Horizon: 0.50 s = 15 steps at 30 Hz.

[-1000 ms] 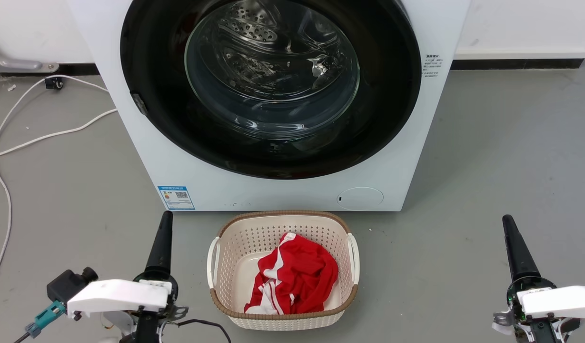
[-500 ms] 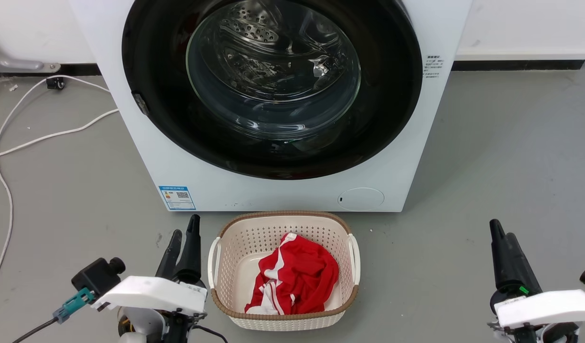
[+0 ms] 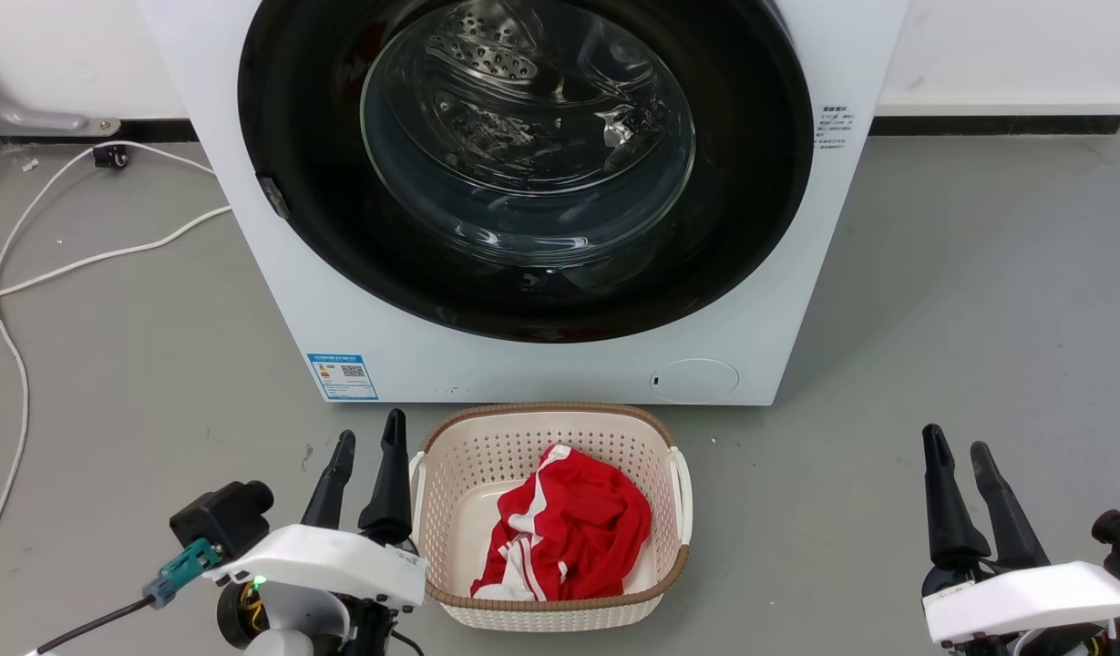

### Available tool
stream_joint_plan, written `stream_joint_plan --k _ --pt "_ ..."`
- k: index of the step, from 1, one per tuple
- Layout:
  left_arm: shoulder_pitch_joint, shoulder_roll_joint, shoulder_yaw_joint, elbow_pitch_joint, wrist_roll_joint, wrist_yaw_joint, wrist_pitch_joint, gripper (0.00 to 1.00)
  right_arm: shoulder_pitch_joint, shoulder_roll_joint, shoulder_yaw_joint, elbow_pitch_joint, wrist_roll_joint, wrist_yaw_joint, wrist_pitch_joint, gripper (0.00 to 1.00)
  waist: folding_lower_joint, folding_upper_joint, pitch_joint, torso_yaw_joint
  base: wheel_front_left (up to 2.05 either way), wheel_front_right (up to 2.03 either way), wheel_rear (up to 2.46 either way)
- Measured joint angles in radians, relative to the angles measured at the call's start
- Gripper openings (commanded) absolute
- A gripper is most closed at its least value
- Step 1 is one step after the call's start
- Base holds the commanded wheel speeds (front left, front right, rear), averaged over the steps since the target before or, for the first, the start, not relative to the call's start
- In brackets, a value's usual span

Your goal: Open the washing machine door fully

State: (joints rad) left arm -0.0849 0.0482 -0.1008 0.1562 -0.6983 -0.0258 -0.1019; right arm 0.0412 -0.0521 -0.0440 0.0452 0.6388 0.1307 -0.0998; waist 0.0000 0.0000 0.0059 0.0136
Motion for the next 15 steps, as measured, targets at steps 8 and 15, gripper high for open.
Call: stream_joint_plan --k 8,15 --pt "-0.002 0.002 -0.03 -0.004 0.105 0.008 -0.023 1.0 0.007 0.0 0.005 -0.013 -0.105 0.0 -0.024 1.0 0.0001 0.0 0.0 0.002 0.0 0.0 0.0" --pt "-0.003 0.005 -0.066 -0.003 0.213 0.021 -0.047 1.0 0.021 0.0 0.013 -0.027 -0.21 0.0 -0.04 1.0 0.0001 0.0 0.003 0.001 0.0 0.0 0.0"
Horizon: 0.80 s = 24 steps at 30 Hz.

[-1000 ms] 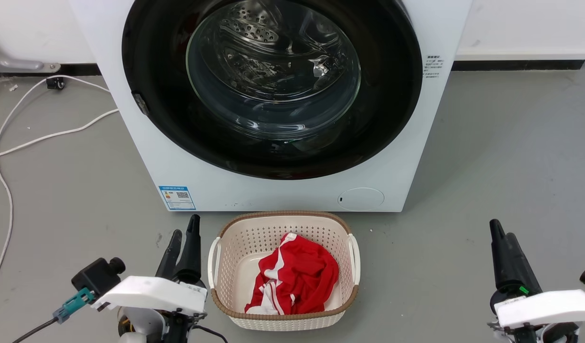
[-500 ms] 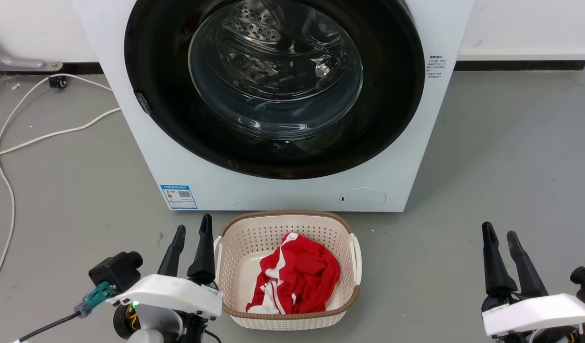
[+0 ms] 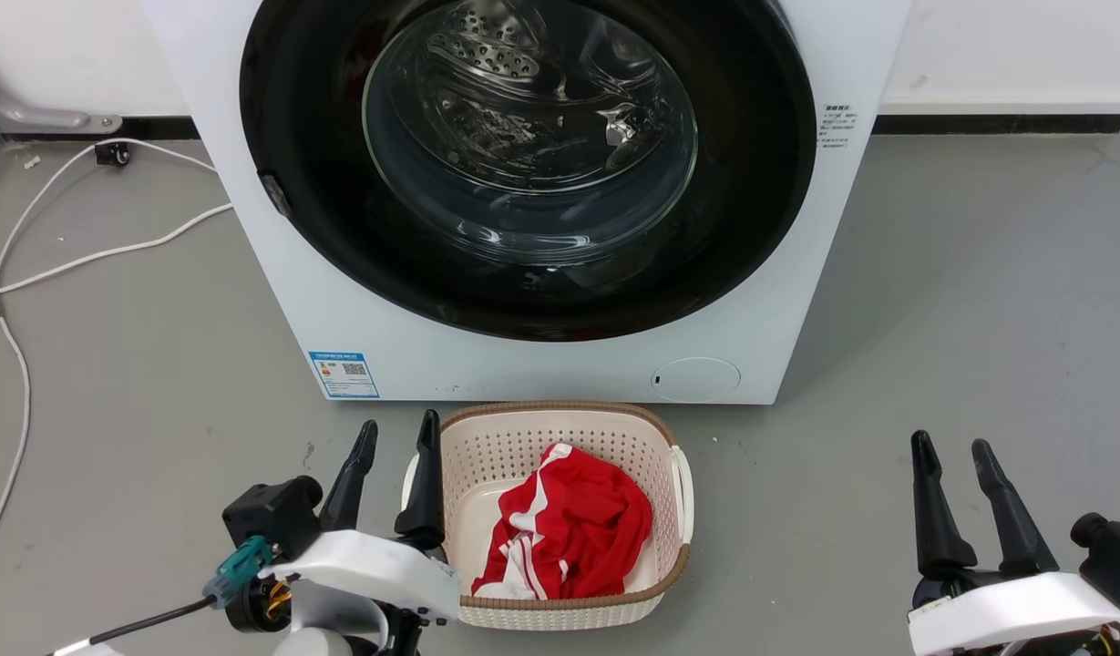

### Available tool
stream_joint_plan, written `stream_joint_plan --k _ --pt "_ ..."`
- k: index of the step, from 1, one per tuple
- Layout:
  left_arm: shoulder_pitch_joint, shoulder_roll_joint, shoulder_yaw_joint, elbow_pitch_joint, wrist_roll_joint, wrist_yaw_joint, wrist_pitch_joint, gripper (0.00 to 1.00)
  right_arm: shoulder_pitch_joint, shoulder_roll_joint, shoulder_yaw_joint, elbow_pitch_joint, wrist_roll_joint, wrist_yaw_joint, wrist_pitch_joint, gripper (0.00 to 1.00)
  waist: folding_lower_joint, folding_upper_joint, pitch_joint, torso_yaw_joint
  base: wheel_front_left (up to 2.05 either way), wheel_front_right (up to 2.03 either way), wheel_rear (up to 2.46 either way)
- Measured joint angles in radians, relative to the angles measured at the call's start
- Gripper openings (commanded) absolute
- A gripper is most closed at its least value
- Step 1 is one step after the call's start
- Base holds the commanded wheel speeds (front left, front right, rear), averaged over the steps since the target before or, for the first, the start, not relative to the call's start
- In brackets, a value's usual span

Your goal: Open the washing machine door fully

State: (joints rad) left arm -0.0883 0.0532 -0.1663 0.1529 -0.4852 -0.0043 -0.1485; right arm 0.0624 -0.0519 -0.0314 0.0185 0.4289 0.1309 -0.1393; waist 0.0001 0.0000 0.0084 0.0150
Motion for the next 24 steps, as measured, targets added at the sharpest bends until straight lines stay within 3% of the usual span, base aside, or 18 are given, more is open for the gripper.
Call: stream_joint_plan --k 24 --pt "-0.012 0.0 -0.055 0.014 0.211 0.043 -0.055 1.0 0.028 0.0 0.004 -0.043 -0.232 0.0 -0.032 1.0 0.0 0.0 0.005 0.004 0.0 0.0 0.0"
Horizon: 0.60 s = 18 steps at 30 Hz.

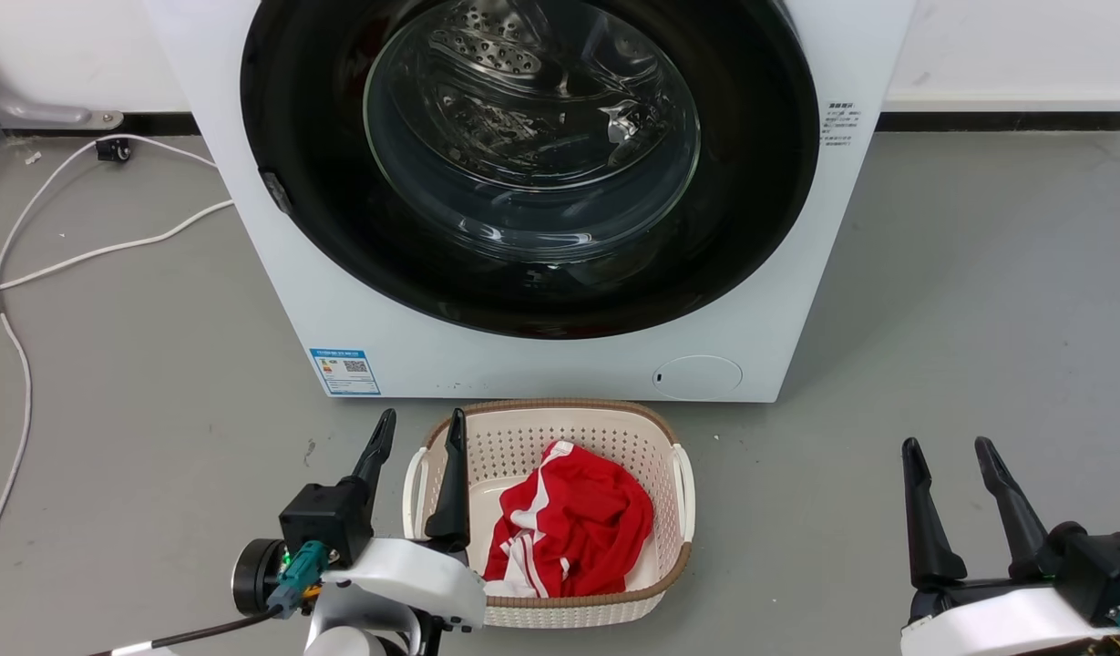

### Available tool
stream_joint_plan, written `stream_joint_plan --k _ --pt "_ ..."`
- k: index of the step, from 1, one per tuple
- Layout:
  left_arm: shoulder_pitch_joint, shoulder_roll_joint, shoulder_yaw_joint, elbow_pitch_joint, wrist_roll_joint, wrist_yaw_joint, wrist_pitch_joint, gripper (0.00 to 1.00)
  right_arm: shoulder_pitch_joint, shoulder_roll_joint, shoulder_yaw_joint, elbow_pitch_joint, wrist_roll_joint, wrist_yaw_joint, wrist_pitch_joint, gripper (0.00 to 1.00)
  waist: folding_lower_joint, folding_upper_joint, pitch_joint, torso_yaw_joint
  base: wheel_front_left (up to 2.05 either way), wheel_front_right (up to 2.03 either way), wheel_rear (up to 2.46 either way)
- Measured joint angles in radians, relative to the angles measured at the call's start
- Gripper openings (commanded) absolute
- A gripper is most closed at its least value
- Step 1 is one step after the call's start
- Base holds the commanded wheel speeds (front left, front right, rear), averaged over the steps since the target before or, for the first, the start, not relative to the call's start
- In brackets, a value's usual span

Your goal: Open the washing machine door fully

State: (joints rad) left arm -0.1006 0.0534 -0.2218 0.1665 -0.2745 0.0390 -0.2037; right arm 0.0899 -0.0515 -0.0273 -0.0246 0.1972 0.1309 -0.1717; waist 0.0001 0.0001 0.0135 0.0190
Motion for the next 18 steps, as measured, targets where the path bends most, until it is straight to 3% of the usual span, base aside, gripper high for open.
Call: stream_joint_plan --k 18 --pt "0.0 -0.001 -0.011 0.009 0.126 0.032 -0.037 1.0 0.022 0.0 0.005 -0.03 -0.123 0.0 -0.026 1.0 -0.0001 0.0 -0.003 0.0 0.0 0.0 0.0"
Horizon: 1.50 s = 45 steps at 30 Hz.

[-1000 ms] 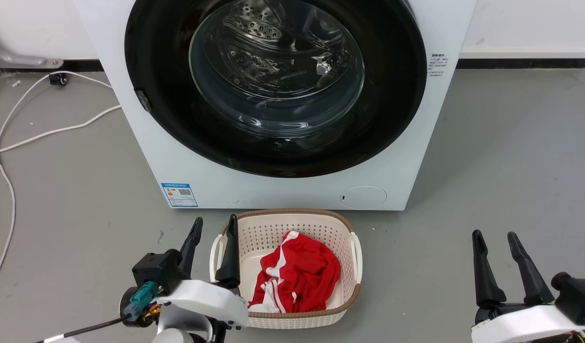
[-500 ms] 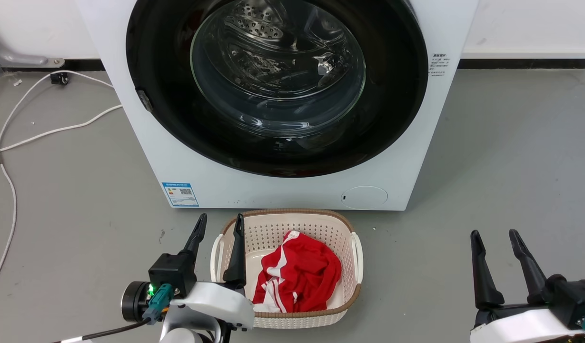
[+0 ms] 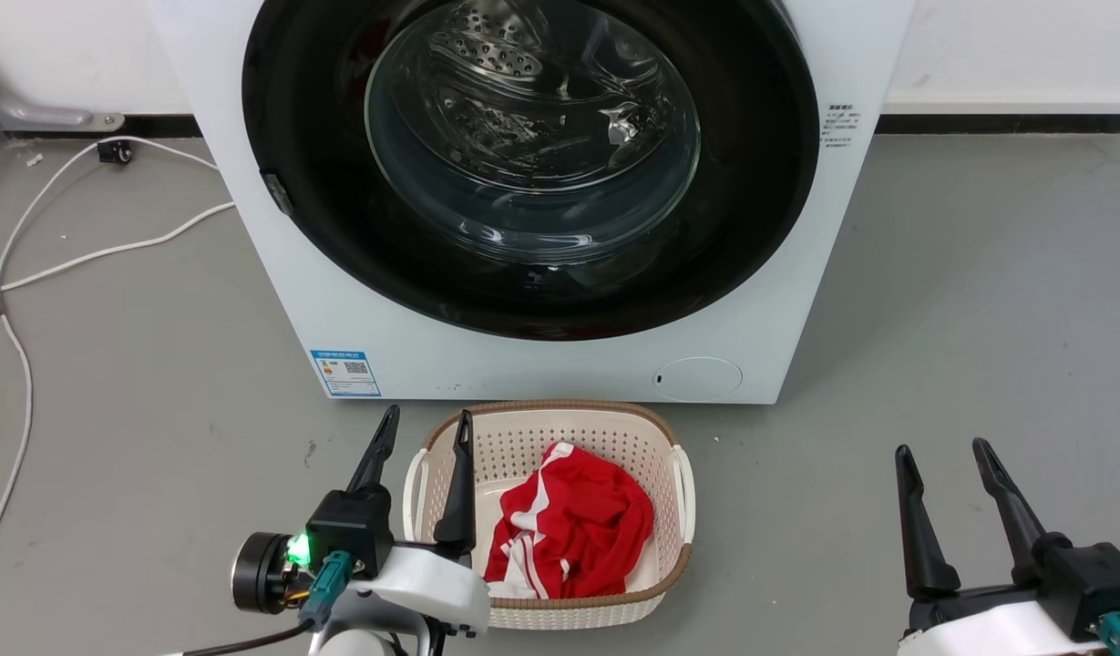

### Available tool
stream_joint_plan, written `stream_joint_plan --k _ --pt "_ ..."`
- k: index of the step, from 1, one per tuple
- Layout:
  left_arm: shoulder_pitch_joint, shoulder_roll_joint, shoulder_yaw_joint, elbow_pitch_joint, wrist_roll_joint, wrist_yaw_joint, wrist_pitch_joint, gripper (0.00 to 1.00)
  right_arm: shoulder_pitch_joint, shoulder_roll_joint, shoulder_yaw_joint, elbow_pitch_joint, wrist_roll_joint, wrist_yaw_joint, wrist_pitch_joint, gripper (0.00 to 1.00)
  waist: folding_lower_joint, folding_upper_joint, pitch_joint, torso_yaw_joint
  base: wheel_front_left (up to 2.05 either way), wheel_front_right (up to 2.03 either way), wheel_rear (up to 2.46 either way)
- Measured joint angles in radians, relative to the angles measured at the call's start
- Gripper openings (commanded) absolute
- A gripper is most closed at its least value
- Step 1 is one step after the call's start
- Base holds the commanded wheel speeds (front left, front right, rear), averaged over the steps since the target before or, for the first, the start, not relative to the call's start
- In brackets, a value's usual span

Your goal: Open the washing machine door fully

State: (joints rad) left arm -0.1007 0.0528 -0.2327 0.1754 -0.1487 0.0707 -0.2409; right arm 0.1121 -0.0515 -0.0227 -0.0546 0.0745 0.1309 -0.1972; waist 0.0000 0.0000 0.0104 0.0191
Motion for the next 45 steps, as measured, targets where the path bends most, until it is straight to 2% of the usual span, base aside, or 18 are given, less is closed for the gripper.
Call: stream_joint_plan --k 13,30,31,32,40,43,45 --pt "0.001 -0.001 -0.013 0.001 0.084 0.012 -0.019 1.0 0.012 0.0 0.001 -0.009 -0.076 0.0 -0.02 1.0 0.0 0.0 0.0 0.005 0.0 0.0 0.0" --pt "0.001 -0.002 -0.013 0.005 0.077 0.015 -0.021 1.0 0.012 0.0 -0.008 0.002 -0.064 0.0 -0.023 1.0 0.0 0.0 0.006 0.006 0.0 0.0 0.0" --pt "0.001 -0.002 -0.013 0.005 0.077 0.015 -0.021 1.0 0.012 0.0 -0.01 0.005 -0.058 0.0 -0.023 0.74 0.0 0.0 0.007 0.006 0.0 0.0 0.0" --pt "0.001 -0.002 -0.013 0.005 0.077 0.015 -0.021 1.0 0.012 0.0 -0.011 0.007 -0.052 0.0 -0.023 0.0 0.0 0.0 0.007 0.006 0.0 0.0 0.0" --pt "0.001 -0.002 -0.013 0.005 0.077 0.017 -0.021 1.0 0.012 0.0 -0.012 0.013 0.021 0.0 -0.026 0.0 0.0 0.0 0.009 0.006 0.0 0.0 0.0" --pt "0.001 -0.002 -0.013 0.004 0.077 0.017 -0.021 1.0 0.011 0.0 -0.012 0.02 0.149 0.0 -0.033 0.0 0.0 0.0 0.011 0.006 0.0 0.0 0.0" --pt "0.001 -0.002 -0.012 0.002 0.077 0.018 -0.021 1.0 0.005 0.0 -0.019 0.025 0.299 0.0 -0.041 0.0 0.0 0.0 0.014 0.005 0.0 0.0 0.0"
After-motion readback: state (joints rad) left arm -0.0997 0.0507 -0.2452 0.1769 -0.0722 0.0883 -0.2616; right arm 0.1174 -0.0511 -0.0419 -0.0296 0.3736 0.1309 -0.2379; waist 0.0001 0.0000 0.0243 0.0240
